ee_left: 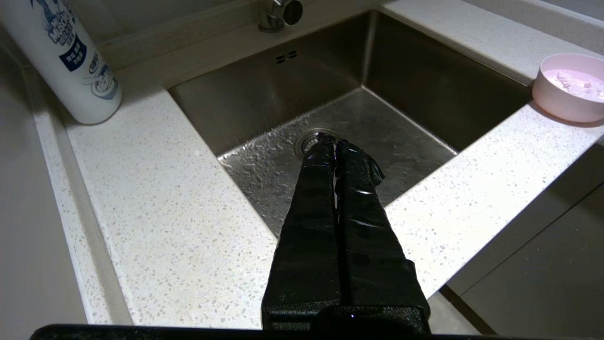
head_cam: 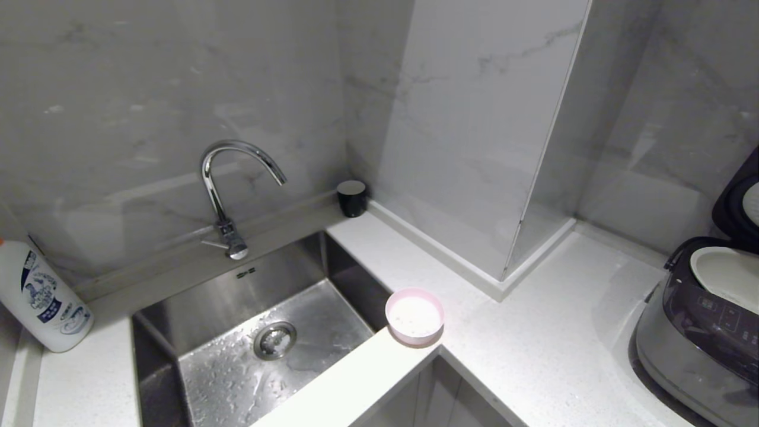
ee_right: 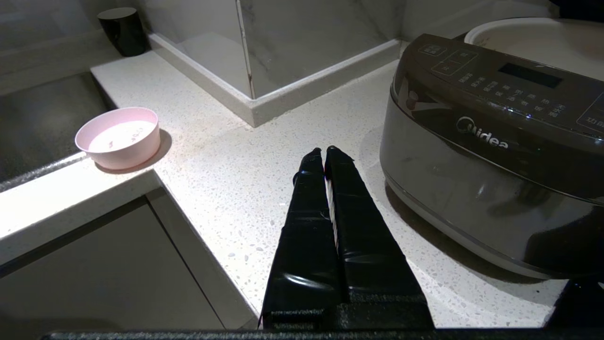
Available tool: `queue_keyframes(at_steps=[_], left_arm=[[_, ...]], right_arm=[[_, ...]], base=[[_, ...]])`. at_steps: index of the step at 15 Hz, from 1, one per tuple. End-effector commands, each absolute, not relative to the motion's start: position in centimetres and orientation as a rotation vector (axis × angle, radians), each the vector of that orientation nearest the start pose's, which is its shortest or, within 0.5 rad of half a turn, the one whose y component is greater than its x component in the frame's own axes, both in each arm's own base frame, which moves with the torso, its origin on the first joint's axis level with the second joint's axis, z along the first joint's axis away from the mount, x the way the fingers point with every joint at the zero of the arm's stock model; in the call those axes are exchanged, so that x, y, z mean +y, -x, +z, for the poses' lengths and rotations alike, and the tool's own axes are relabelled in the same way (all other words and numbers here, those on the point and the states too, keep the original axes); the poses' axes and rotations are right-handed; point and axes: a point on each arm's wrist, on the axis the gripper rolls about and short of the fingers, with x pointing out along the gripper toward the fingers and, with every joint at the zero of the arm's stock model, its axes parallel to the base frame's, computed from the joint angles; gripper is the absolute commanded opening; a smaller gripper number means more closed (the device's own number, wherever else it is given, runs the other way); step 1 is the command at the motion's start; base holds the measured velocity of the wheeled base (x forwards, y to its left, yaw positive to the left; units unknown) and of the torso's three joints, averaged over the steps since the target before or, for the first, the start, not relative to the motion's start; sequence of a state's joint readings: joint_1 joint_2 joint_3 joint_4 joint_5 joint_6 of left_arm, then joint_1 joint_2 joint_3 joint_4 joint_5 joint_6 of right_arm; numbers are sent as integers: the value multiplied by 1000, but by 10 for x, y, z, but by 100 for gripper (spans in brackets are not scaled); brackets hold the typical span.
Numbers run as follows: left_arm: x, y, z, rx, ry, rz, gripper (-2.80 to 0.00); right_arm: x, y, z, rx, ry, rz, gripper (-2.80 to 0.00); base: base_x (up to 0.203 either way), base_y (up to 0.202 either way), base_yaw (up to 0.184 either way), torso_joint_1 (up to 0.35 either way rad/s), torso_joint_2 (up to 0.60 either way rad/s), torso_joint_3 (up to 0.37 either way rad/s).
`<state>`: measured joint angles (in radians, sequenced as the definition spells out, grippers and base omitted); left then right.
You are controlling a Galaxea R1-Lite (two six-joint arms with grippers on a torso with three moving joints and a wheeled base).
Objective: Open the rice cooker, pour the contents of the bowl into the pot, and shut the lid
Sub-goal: Pick up the bowl on the table
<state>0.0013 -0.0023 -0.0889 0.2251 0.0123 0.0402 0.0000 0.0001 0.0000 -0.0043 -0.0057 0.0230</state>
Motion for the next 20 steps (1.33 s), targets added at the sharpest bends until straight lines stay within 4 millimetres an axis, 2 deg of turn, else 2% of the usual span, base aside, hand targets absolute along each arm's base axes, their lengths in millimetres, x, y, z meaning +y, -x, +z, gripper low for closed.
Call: queue_keyframes(at_steps=[1,13,17,20], left_arm=[[0,31,76,135,-39,7,-280],[0,31,76,135,-45,-15,-280],[0,24,77,-2,-53,5,-280],[-1,24,75,20,-92,-32,-280]], right_arm=[[0,23,76,-5,-23,-6,-280],[0,23,76,-5,-29,-8,-280],[0,23,76,-5,-29,-8,-280],[0,23,76,-5,-29,-8,-280]], base=[[0,0,0,0,0,0],[0,0,0,0,0,0],[0,0,0,0,0,0],[0,0,0,0,0,0]])
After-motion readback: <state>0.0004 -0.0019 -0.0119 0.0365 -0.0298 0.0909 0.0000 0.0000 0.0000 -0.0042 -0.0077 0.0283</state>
